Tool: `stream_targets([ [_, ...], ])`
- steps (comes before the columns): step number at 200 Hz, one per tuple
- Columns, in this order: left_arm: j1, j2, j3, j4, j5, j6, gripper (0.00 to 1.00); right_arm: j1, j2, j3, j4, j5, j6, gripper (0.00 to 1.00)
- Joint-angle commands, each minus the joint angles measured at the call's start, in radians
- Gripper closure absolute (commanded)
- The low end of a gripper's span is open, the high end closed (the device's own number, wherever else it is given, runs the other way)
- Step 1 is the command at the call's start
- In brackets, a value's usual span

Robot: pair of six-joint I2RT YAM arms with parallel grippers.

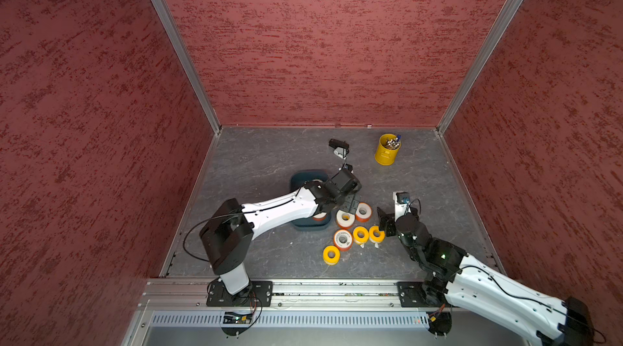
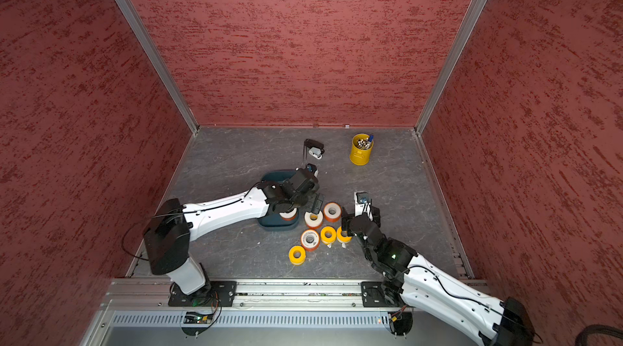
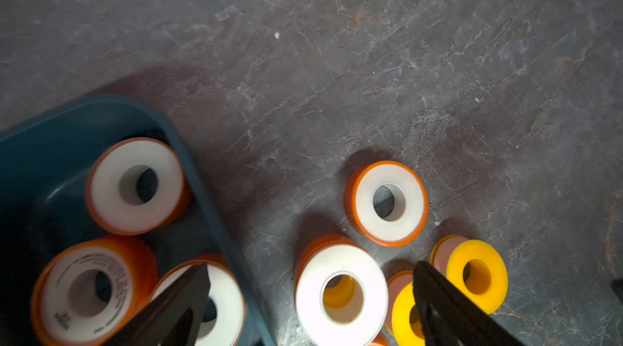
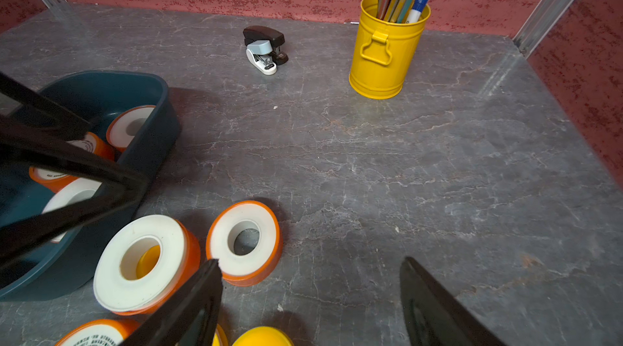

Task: Put the sealing tape into the storage box
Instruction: Pick up the sealing tape at the center of the board.

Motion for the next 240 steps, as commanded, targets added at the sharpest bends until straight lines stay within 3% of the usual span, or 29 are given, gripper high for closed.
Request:
stream_targets([
  [1,-0.012,0.092,0.095,-0.028,0.069,0.032,0.03,-0.004,0.018,0.006,0.033,0.033,0.014,0.16],
  [69,-0.014,0.268,0.241,-0.126,0.076,0.021,0.01,-0.004,0.032,0.007,0.042,0.034,0.012,0.16],
  [240,-0.037,0.160,0.062,-0.149,0.081,-0.061,0.01,-0.004,0.075,0.018,0.055,0.017,0.005,0.14],
])
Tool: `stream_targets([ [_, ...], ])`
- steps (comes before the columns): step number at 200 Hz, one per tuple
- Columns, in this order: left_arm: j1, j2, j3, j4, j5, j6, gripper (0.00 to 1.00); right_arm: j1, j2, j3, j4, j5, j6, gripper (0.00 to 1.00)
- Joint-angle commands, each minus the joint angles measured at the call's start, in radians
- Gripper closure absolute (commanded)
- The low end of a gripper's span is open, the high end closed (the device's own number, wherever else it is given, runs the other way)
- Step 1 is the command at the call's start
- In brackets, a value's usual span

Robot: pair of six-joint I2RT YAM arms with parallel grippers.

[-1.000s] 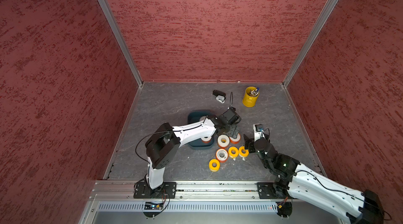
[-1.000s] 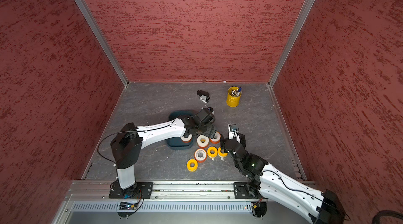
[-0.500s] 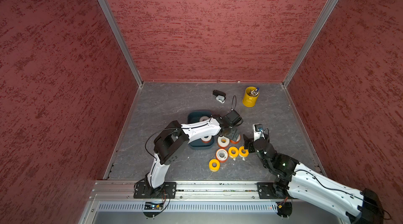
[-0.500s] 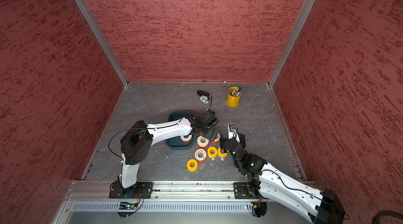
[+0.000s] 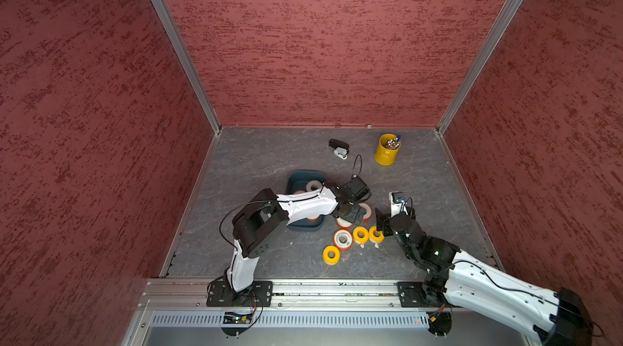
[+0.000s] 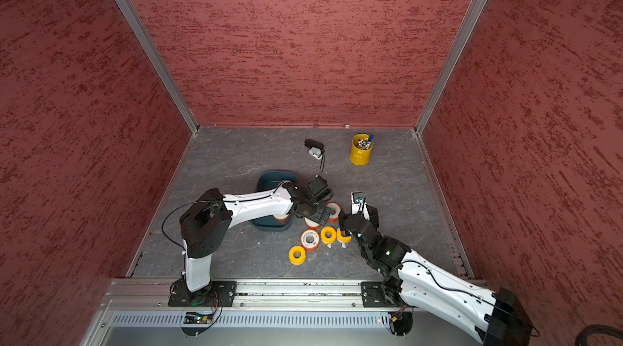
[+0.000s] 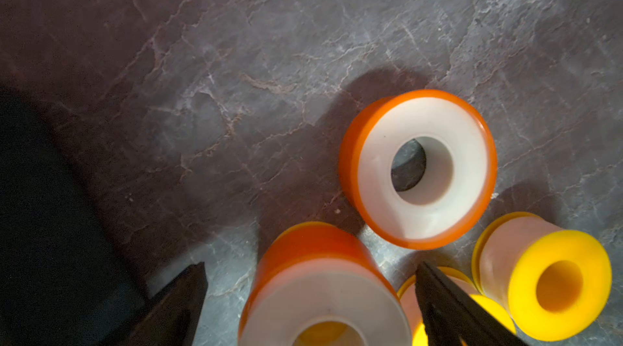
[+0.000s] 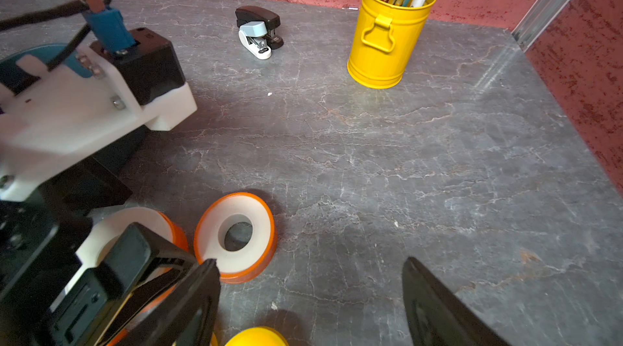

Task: Put the sealing tape into the storage box
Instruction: Pick up the sealing tape at the center of the board.

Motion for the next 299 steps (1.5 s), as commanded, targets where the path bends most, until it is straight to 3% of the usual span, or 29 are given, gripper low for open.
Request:
stream_targets([
  [1,-0.013,-0.040,-0.016,-0.018,-0.001,-0.025,0.01,-0.004,0.001,0.018,0.028,0.010,0.004,0.14],
  [219,-0.037,-0.007,-0.029,-0.037,-0.041,-0.067,0.08,-0.004,0.011,0.019,0.036,-0.005,0.000,0.12],
  [299,-0.038,-0.017,-0.018,-0.038,-0.040,-0.064,0.20,-0.004,0.016,0.020,0.041,-0.009,-0.001,0.11],
])
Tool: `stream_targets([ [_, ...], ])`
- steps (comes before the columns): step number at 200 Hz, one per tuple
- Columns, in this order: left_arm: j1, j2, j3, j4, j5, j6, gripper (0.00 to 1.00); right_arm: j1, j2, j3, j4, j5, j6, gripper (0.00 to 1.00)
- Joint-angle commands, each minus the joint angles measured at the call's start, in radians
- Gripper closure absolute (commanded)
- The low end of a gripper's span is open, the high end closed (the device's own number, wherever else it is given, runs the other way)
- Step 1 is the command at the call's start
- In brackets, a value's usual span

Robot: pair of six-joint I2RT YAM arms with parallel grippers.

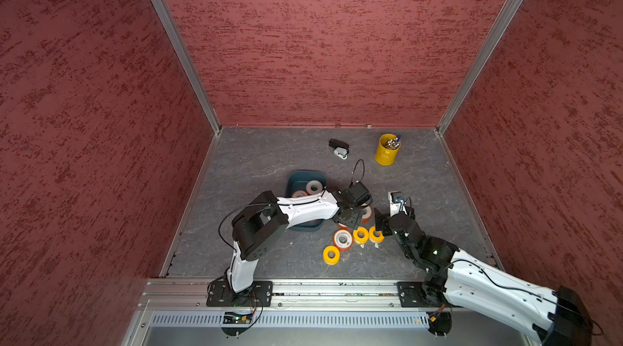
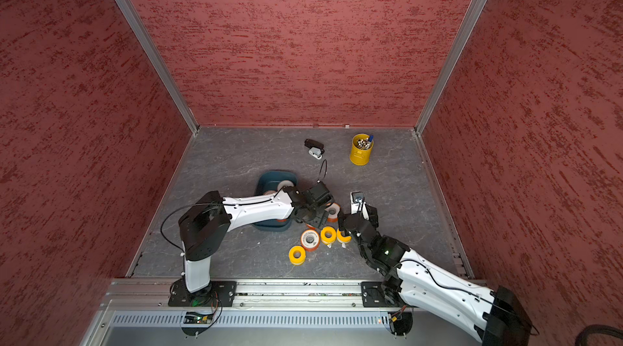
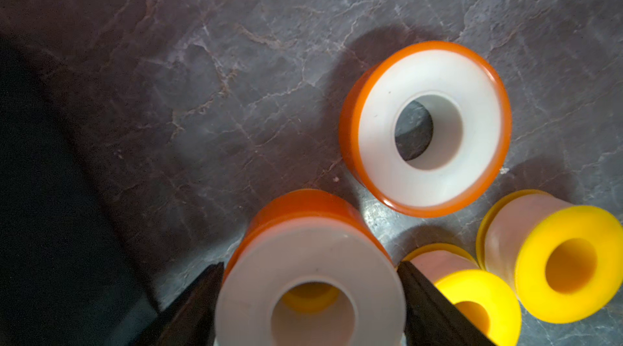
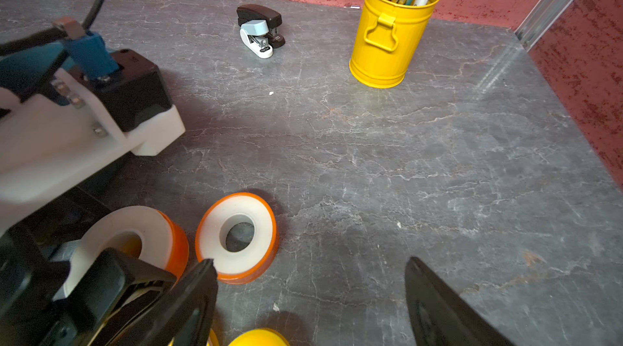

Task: Put the sealing tape into the storage box
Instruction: Pick up the sealing tape at the center of the board.

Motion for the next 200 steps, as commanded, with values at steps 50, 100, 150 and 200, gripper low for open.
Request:
stream_targets([
  [50,-0.007,-0.018,0.043,-0.031,-0.035,0.012,0.21,-0.005,0.004,0.021,0.030,-0.006,-0.002,0.11],
  [100,-0.009,-0.044,0.075,-0.053,-0.058,0.024,0.21,-0.004,0.006,0.020,0.032,-0.007,-0.003,0.11],
  [150,-0.006,-0.082,0.074,-0.067,-0.077,0.028,0.21,-0.004,0.007,0.021,0.032,-0.008,-0.003,0.11],
  [200,0.005,-0.124,0.066,-0.083,-0.084,0.033,0.21,-0.004,0.006,0.021,0.030,-0.010,-0.003,0.11],
])
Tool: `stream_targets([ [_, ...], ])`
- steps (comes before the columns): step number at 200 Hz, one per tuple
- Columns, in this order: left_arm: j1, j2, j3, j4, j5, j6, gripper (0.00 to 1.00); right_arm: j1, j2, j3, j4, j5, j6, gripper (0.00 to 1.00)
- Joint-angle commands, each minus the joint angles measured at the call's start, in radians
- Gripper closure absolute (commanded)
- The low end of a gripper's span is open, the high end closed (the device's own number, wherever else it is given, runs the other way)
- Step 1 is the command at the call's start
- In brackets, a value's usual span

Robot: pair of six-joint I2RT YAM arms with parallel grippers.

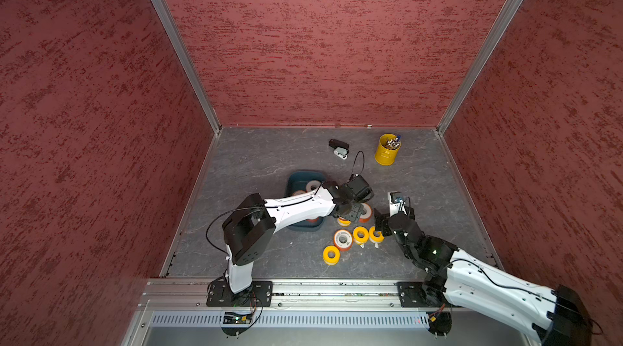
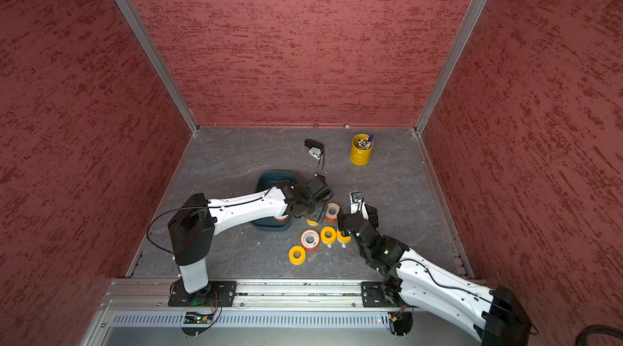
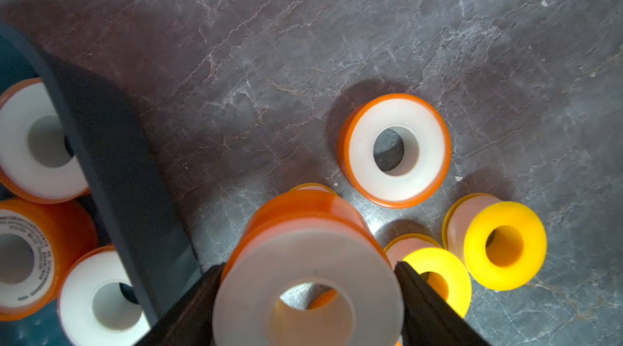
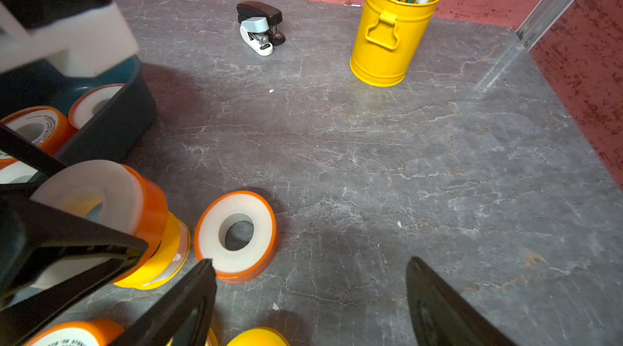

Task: Put the sealing tape into the storage box
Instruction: Pick up the sealing tape at the center of the board, then place the sealing tape in the storage box.

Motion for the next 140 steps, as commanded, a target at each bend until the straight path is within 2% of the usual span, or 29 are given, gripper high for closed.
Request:
stream_targets([
  [1,0.007,-0.040,0.014,-0.016,-0.024,0.010,0.21,-0.004,-0.003,0.021,0.029,-0.008,0.000,0.11],
  [82,0.132,-0.241,-0.154,-0.061,-0.061,-0.008,0.20,-0.004,-0.003,0.021,0.029,-0.009,0.000,0.10],
  [140,0.233,-0.406,-0.331,-0.111,-0.070,-0.080,0.19,-0.005,0.001,0.021,0.032,-0.013,-0.002,0.10],
])
